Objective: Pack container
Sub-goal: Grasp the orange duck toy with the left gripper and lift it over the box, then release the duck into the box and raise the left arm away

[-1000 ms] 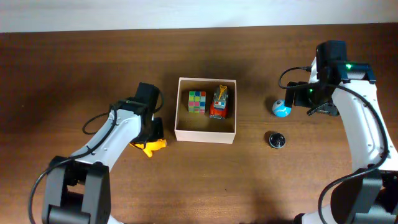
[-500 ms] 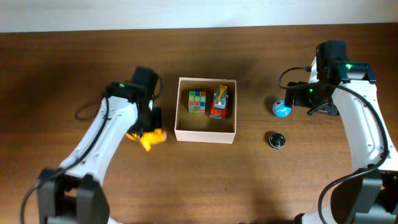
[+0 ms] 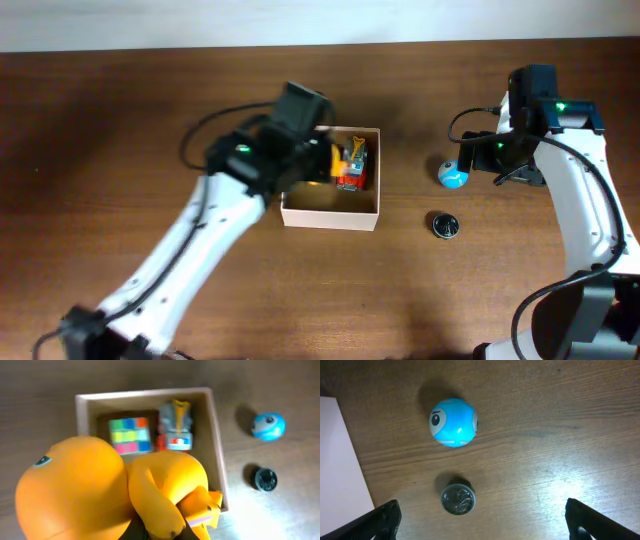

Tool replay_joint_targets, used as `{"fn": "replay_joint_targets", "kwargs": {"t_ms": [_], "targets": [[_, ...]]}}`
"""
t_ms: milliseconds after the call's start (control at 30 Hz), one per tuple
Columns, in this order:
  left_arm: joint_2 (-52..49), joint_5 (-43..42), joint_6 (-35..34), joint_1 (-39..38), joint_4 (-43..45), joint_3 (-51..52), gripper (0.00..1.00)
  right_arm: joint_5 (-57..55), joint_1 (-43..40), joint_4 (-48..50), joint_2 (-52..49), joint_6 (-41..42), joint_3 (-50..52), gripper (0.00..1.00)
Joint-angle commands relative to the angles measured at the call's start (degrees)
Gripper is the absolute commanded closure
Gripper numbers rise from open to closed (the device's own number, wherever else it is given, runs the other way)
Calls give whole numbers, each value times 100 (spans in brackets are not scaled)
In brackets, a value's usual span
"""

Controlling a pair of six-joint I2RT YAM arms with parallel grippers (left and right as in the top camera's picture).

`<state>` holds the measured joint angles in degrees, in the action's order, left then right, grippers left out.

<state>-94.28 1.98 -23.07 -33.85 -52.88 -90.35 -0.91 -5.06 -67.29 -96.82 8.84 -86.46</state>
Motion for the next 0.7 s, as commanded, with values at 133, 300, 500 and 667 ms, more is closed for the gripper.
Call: {"fn": "replay_joint_targets", "kwargs": {"t_ms": [133, 300, 500, 667], "targets": [[-1161, 188, -487, -433, 260, -2, 98, 48, -26, 0, 0, 20, -94, 1], [-1596, 188, -754, -544, 273, -2, 98, 48, -26, 0, 0, 20, -94, 1], [-1600, 186, -752, -575, 254, -4, 48, 48, -26, 0, 0, 20, -94, 1], [-1458, 192, -682, -533, -7, -223, 43, 48, -26, 0, 0, 20, -94, 1]]}}
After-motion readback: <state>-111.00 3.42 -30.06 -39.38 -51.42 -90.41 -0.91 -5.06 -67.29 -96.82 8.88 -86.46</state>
